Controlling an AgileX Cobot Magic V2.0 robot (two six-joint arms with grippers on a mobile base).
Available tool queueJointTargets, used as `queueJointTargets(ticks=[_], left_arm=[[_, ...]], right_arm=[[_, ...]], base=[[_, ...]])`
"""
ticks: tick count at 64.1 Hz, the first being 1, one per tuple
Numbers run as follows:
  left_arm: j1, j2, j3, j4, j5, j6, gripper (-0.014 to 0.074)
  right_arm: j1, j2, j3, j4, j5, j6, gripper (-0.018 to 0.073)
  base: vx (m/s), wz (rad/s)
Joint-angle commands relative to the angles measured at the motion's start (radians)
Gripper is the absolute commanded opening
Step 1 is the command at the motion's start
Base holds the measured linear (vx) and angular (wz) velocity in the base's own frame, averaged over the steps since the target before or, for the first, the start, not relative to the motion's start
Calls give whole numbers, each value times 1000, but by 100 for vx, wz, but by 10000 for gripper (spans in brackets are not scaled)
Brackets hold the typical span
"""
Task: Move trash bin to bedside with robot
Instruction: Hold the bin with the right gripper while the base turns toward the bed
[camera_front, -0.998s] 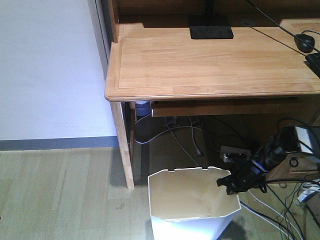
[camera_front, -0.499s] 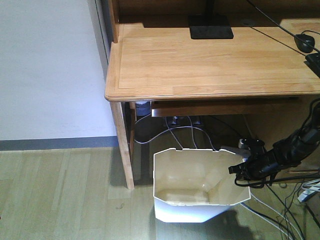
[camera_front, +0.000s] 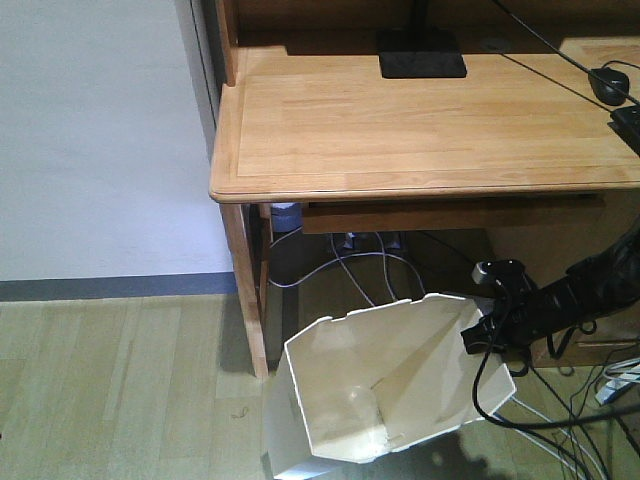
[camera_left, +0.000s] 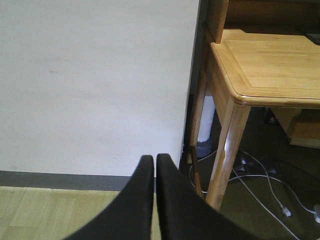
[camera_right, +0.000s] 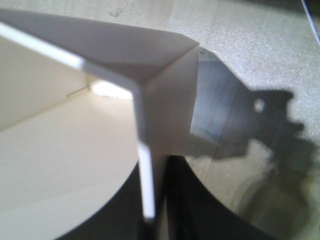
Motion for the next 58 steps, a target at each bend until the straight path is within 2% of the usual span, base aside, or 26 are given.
queueJointTargets(ticks=[1,15,58], left_arm=[[-3,-14,3,-2,-66,-4,-6],[-3,-14,3,-2,-66,-4,-6],[-3,-14,3,-2,-66,-4,-6]], right_arm=[[-5,-121,8,6,192,51,-5],[-5,-181,38,-14,201,56,-5],[-5,-184,38,-5,230,56,-5]], base=[[0,0],[0,0],[0,0]])
